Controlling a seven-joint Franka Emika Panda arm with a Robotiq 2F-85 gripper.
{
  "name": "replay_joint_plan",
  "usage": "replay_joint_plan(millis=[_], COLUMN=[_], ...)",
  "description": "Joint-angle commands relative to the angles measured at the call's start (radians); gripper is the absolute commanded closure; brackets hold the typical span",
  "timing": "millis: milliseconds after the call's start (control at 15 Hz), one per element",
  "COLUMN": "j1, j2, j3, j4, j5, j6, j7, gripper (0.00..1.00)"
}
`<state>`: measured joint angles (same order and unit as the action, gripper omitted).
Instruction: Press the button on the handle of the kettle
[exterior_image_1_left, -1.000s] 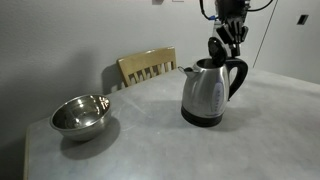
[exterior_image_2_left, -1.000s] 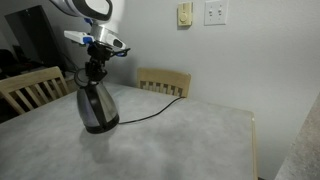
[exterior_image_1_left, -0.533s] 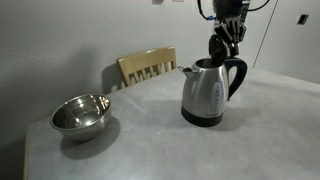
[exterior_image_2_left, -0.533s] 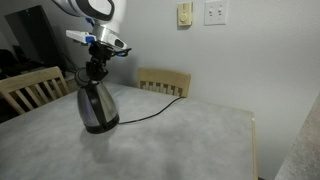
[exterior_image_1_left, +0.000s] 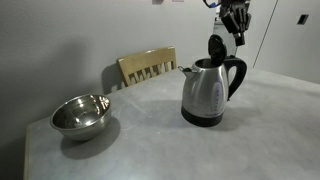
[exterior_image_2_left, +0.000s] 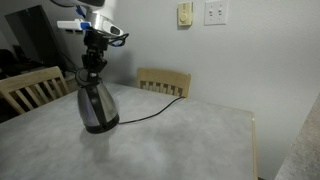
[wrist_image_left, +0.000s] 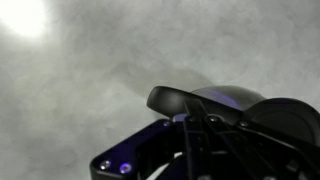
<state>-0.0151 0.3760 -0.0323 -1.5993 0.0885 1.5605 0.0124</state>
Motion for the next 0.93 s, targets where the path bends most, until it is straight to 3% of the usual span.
replay_joint_plan(millis=[0, 333, 400, 533, 867], j1=[0.001, 0.005, 0.005, 0.006, 0.000], j2=[-0.094, -0.155, -0.164, -0.179, -0.208], j3=[0.009, 0.014, 0.015, 0.017, 0.019], j4=[-0.086, -0.124, -0.131, -0.143, -0.173], j5=[-0.042, -0.067, -0.069, -0.068, -0.037], j6=[0.048, 0.067, 0.072, 0.082, 0.114], j7=[-0.043, -0.079, -0.084, -0.087, -0.097], gripper=[1.00, 1.00, 0.74, 0.69, 0.32])
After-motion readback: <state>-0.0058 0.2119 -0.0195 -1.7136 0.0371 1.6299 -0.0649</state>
